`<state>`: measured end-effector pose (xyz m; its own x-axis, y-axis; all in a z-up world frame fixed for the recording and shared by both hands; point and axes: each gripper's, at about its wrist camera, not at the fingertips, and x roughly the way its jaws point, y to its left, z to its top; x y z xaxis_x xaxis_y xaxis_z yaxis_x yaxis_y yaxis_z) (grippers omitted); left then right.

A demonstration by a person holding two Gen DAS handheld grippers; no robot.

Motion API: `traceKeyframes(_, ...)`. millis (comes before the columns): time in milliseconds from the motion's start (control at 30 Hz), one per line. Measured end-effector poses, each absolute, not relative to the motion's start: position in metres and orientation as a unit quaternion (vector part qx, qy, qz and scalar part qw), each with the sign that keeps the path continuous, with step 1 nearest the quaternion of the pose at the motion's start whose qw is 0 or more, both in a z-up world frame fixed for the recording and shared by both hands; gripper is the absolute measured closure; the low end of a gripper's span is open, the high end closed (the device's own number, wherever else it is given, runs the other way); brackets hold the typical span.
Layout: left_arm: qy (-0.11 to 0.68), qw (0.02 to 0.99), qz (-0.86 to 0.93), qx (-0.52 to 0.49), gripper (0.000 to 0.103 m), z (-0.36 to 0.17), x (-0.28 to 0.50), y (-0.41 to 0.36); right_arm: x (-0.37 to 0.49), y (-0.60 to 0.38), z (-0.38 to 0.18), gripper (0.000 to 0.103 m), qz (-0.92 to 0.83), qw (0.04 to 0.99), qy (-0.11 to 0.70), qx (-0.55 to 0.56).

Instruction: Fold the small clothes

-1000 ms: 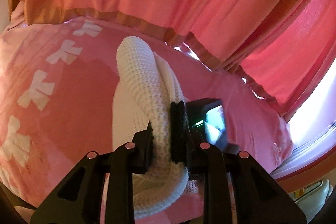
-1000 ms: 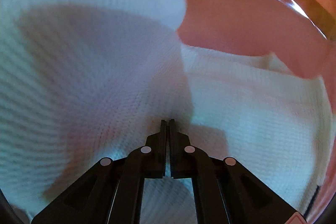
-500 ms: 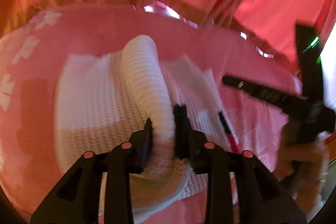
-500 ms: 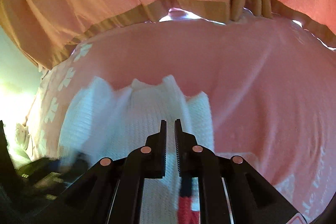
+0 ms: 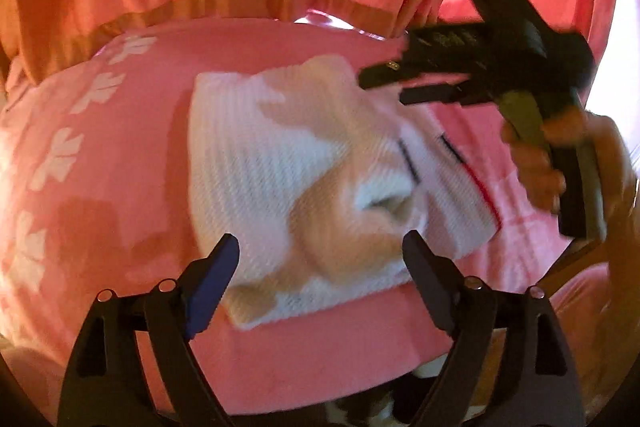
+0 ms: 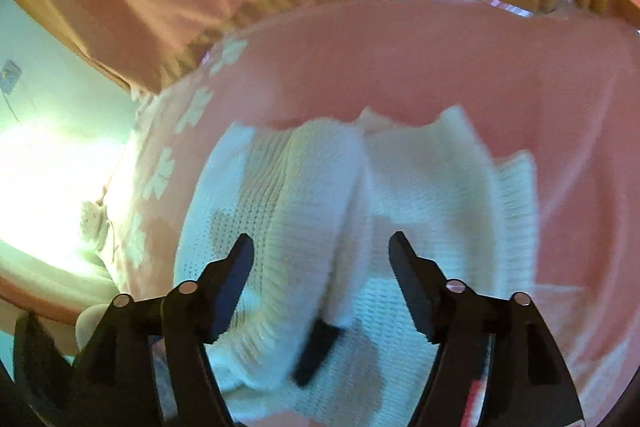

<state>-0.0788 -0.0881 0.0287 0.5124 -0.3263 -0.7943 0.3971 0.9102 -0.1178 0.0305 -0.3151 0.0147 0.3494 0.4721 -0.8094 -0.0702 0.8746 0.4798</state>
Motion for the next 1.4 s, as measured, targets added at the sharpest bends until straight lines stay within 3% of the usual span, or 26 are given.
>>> traceKeyframes(100, 0.458, 0.863, -0.205, 0.054, 0.021, 0.014, -0.087, -0.089, 0.038, -0.293, -0.005, 0.033, 0.167, 0.782, 0.573, 0.177)
traceKeyframes(133, 0.464, 0.859, -0.210, 0.051, 0.021, 0.010, -0.087, -0.090, 0.038, -0.288, -0.008, 0.041, 0.162, 0.783, 0.575, 0.171)
traceKeyframes(167, 0.469, 0.855, -0.214, 0.048, 0.021, 0.005, -0.089, -0.089, 0.037, -0.285, -0.008, 0.053, 0.158, 0.788, 0.572, 0.165)
traceKeyframes(200, 0.474, 0.854, -0.211, 0.048, 0.021, 0.002, -0.089, -0.089, 0.036, -0.283, -0.005, 0.085, 0.163, 0.791, 0.566, 0.166)
traceKeyframes(433, 0.470, 0.856, -0.211, 0.037, 0.020, 0.005, -0.092, -0.083, 0.005, -0.345, 0.062, 0.086, 0.172, 0.840, 0.474, 0.204)
traceKeyframes(600, 0.479, 0.852, -0.207, 0.036, 0.020, -0.002, -0.091, -0.090, 0.012, -0.382, -0.014, 0.082, 0.056, 0.801, 0.575, 0.158)
traceKeyframes(733, 0.478, 0.852, -0.211, 0.027, 0.020, 0.000, -0.086, -0.096, -0.011, -0.389, 0.002, 0.069, 0.083, 0.816, 0.542, 0.184)
traceKeyframes(833, 0.468, 0.858, -0.210, 0.032, 0.017, 0.005, -0.084, -0.098, -0.053, -0.390, 0.024, 0.043, 0.115, 0.831, 0.512, 0.187)
traceKeyframes(1033, 0.472, 0.857, -0.203, 0.030, 0.016, 0.001, -0.074, -0.102, -0.112, -0.373, 0.007, 0.040, 0.137, 0.819, 0.510, 0.224)
traceKeyframes(1067, 0.473, 0.857, -0.203, 0.034, 0.016, -0.001, -0.073, -0.104, -0.113, -0.365, 0.001, 0.042, 0.138, 0.816, 0.518, 0.218)
traceKeyframes(1100, 0.472, 0.857, -0.202, 0.038, 0.016, -0.003, -0.072, -0.105, -0.114, -0.358, -0.009, 0.065, 0.133, 0.814, 0.528, 0.202)
traceKeyframes(1133, 0.473, 0.857, -0.199, 0.044, 0.016, -0.006, -0.071, -0.106, -0.111, -0.355, -0.015, 0.095, 0.130, 0.813, 0.534, 0.192)
traceKeyframes(1300, 0.478, 0.856, -0.189, 0.050, 0.016, -0.010, -0.070, -0.101, -0.138, -0.384, 0.022, 0.095, 0.092, 0.854, 0.476, 0.192)
traceKeyframes(1400, 0.480, 0.856, -0.186, 0.056, 0.015, -0.013, -0.071, -0.100, -0.134, -0.390, -0.009, 0.093, 0.063, 0.835, 0.519, 0.170)
